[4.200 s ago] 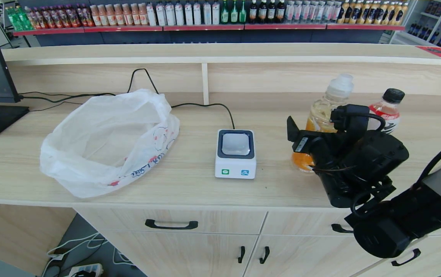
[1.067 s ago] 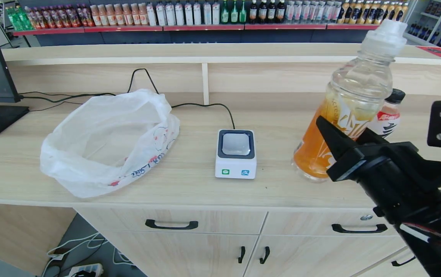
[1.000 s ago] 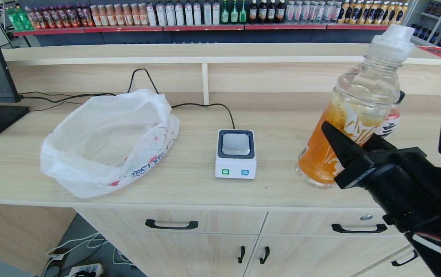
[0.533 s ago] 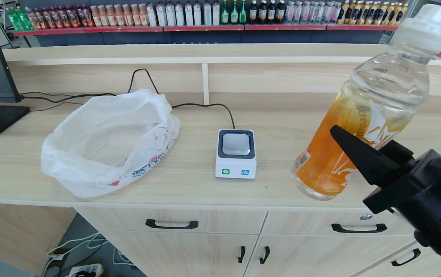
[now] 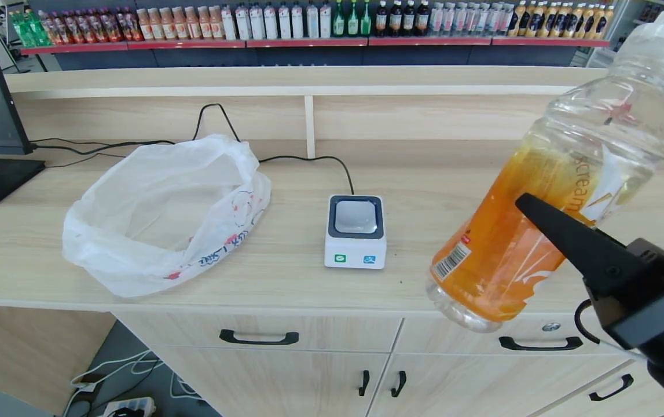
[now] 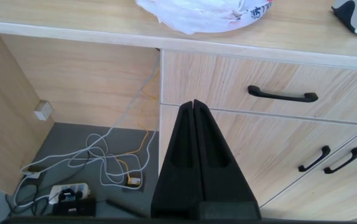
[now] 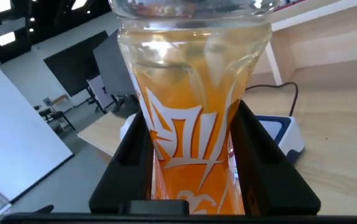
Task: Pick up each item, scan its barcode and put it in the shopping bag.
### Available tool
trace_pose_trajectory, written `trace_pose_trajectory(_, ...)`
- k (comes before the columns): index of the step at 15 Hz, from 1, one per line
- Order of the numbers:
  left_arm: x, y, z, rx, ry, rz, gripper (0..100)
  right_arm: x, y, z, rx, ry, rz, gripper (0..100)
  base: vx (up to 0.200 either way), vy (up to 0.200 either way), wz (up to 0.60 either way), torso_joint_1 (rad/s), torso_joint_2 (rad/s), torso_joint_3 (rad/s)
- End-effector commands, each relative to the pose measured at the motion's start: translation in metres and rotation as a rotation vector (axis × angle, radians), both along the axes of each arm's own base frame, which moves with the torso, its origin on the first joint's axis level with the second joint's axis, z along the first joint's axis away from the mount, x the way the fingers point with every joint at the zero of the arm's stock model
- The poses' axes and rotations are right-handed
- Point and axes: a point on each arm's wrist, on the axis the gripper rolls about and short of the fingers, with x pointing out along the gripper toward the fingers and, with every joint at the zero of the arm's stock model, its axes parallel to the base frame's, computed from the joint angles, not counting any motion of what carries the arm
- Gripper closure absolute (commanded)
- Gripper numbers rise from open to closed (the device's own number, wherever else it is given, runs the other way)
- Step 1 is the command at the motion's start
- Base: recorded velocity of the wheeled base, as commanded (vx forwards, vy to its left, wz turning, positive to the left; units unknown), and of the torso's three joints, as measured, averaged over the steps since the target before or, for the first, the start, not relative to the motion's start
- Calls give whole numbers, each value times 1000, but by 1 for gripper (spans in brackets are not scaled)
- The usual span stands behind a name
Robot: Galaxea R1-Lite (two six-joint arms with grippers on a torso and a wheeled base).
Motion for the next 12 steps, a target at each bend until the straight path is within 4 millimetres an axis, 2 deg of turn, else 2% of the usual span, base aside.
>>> trace_pose_trajectory(1,0,0,0,0,0,0,100,-6,-6,0,50,33,39,100,0,0,0,0,0,0)
trace_pose_trajectory(4,0,0,0,0,0,0,100,-16,-13,5,121,56,182,100,0,0,0,0,0,0)
trace_pose_trajectory(12,0,0,0,0,0,0,100,-38,-24,0,163,131,438,100,0,0,0,0,0,0)
